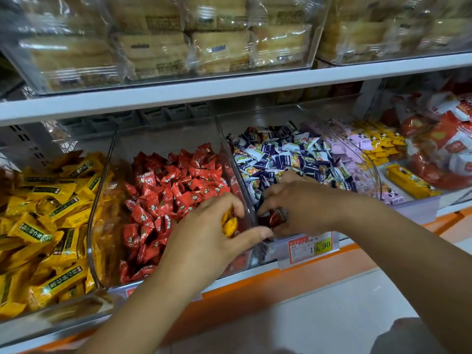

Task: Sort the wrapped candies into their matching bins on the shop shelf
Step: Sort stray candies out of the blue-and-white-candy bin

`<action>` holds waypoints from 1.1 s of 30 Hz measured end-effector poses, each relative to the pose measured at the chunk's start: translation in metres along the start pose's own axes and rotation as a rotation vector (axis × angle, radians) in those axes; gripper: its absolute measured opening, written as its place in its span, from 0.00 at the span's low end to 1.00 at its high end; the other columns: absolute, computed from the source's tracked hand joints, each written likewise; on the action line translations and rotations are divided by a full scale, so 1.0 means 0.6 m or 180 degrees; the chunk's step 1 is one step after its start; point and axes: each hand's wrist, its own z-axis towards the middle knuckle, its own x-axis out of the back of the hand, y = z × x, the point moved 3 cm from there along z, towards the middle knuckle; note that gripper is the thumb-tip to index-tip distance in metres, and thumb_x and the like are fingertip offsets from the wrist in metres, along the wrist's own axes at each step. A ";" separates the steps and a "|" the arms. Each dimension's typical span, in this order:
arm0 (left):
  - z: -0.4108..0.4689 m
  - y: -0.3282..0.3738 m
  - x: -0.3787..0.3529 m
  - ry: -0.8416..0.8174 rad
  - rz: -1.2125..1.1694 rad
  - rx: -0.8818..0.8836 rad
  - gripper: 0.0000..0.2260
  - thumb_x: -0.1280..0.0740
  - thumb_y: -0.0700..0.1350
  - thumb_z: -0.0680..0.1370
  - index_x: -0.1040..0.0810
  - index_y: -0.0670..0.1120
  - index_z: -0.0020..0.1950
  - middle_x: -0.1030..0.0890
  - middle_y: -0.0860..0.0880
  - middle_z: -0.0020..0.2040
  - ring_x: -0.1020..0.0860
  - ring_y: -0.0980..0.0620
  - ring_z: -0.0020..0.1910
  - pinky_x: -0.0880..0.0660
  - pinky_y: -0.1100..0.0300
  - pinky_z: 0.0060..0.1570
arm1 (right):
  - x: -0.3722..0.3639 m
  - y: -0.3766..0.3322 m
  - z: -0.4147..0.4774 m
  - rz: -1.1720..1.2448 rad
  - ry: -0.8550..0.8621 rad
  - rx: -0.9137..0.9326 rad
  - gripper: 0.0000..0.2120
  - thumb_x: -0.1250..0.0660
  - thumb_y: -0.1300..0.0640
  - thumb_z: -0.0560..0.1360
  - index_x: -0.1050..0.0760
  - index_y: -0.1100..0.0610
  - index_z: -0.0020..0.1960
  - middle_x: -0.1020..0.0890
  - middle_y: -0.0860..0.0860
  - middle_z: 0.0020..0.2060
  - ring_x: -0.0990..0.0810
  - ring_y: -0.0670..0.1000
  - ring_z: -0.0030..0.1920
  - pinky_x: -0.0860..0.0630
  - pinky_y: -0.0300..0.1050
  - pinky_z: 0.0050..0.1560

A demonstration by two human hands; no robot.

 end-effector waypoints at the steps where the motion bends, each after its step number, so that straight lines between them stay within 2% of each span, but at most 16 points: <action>1: 0.000 -0.001 -0.003 -0.0065 0.0175 0.0028 0.24 0.39 0.76 0.62 0.31 0.58 0.44 0.27 0.57 0.38 0.29 0.57 0.36 0.32 0.58 0.33 | 0.000 0.002 0.000 -0.0018 -0.0079 -0.0013 0.24 0.35 0.38 0.75 0.33 0.38 0.70 0.32 0.41 0.68 0.40 0.50 0.64 0.37 0.50 0.64; 4: -0.001 0.001 -0.008 -0.0163 0.0505 0.0100 0.22 0.38 0.72 0.65 0.33 0.56 0.44 0.29 0.55 0.35 0.31 0.56 0.34 0.34 0.56 0.32 | -0.003 0.003 0.005 0.0020 -0.0053 0.0027 0.23 0.34 0.41 0.75 0.32 0.38 0.69 0.35 0.42 0.70 0.41 0.51 0.65 0.39 0.50 0.65; 8: -0.003 0.000 -0.010 -0.0238 0.0450 0.0158 0.20 0.39 0.71 0.67 0.33 0.55 0.44 0.30 0.53 0.33 0.32 0.54 0.32 0.34 0.56 0.32 | -0.011 0.008 0.013 0.0203 0.0500 0.0110 0.17 0.33 0.54 0.77 0.25 0.43 0.64 0.30 0.45 0.63 0.38 0.49 0.60 0.37 0.44 0.57; 10: -0.003 0.001 -0.010 -0.0241 0.0458 0.0182 0.20 0.39 0.71 0.67 0.33 0.56 0.44 0.30 0.53 0.32 0.32 0.54 0.31 0.35 0.56 0.31 | -0.015 0.010 0.014 0.0147 0.0588 0.0129 0.18 0.33 0.59 0.76 0.24 0.45 0.63 0.30 0.47 0.60 0.38 0.50 0.57 0.34 0.44 0.54; 13: -0.004 0.001 -0.010 -0.0280 0.0441 0.0200 0.20 0.39 0.70 0.67 0.33 0.56 0.44 0.30 0.53 0.32 0.32 0.54 0.31 0.36 0.57 0.30 | -0.017 0.009 0.018 0.0102 0.0702 0.0127 0.20 0.33 0.64 0.74 0.24 0.46 0.62 0.33 0.47 0.54 0.40 0.48 0.53 0.37 0.42 0.46; 15: -0.005 0.001 -0.010 -0.0308 0.0441 0.0214 0.19 0.39 0.70 0.67 0.33 0.56 0.44 0.31 0.53 0.32 0.33 0.54 0.30 0.37 0.58 0.30 | -0.017 0.009 0.021 0.0151 0.0902 0.0118 0.15 0.32 0.63 0.74 0.22 0.48 0.57 0.34 0.47 0.50 0.39 0.48 0.51 0.34 0.44 0.44; 19: -0.007 0.002 -0.009 -0.0293 0.0465 0.0213 0.20 0.39 0.71 0.67 0.33 0.56 0.45 0.30 0.53 0.33 0.33 0.55 0.30 0.36 0.58 0.30 | -0.015 0.017 0.019 0.0645 0.1171 0.0188 0.03 0.32 0.53 0.76 0.22 0.46 0.49 0.30 0.45 0.49 0.33 0.47 0.53 0.25 0.51 0.50; 23: -0.006 0.002 -0.009 -0.0269 0.0475 0.0244 0.20 0.40 0.71 0.67 0.33 0.56 0.45 0.30 0.54 0.33 0.33 0.55 0.30 0.36 0.58 0.30 | 0.013 0.032 -0.007 0.2055 0.1161 0.0123 0.04 0.31 0.51 0.75 0.21 0.42 0.43 0.24 0.41 0.49 0.23 0.41 0.48 0.23 0.47 0.54; 25: -0.006 0.001 -0.010 -0.0266 0.0474 0.0266 0.21 0.39 0.71 0.67 0.33 0.56 0.45 0.30 0.53 0.33 0.33 0.55 0.30 0.35 0.57 0.31 | 0.025 0.037 -0.020 0.2330 0.1089 0.0083 0.04 0.30 0.50 0.75 0.19 0.42 0.44 0.21 0.40 0.48 0.21 0.40 0.47 0.23 0.46 0.55; 27: -0.005 0.001 -0.010 -0.0269 0.0458 0.0287 0.21 0.39 0.72 0.66 0.33 0.56 0.44 0.30 0.53 0.33 0.33 0.54 0.30 0.35 0.56 0.31 | 0.038 0.037 -0.028 0.2428 0.1138 0.0038 0.03 0.29 0.51 0.74 0.17 0.43 0.44 0.20 0.40 0.46 0.22 0.38 0.46 0.24 0.40 0.52; 30: -0.004 0.002 -0.009 -0.0303 0.0458 0.0331 0.23 0.38 0.73 0.65 0.33 0.56 0.44 0.30 0.53 0.32 0.32 0.55 0.31 0.36 0.57 0.31 | 0.060 0.025 -0.023 0.2446 0.1625 -0.0008 0.03 0.28 0.51 0.74 0.16 0.46 0.46 0.22 0.38 0.40 0.25 0.31 0.38 0.33 0.25 0.41; 33: -0.003 0.006 -0.008 -0.0321 0.0617 0.0343 0.23 0.38 0.74 0.66 0.34 0.56 0.44 0.31 0.53 0.32 0.33 0.56 0.30 0.39 0.58 0.29 | 0.075 -0.001 -0.002 0.2418 0.1929 0.0063 0.02 0.28 0.51 0.74 0.17 0.45 0.45 0.25 0.37 0.38 0.29 0.28 0.37 0.36 0.22 0.38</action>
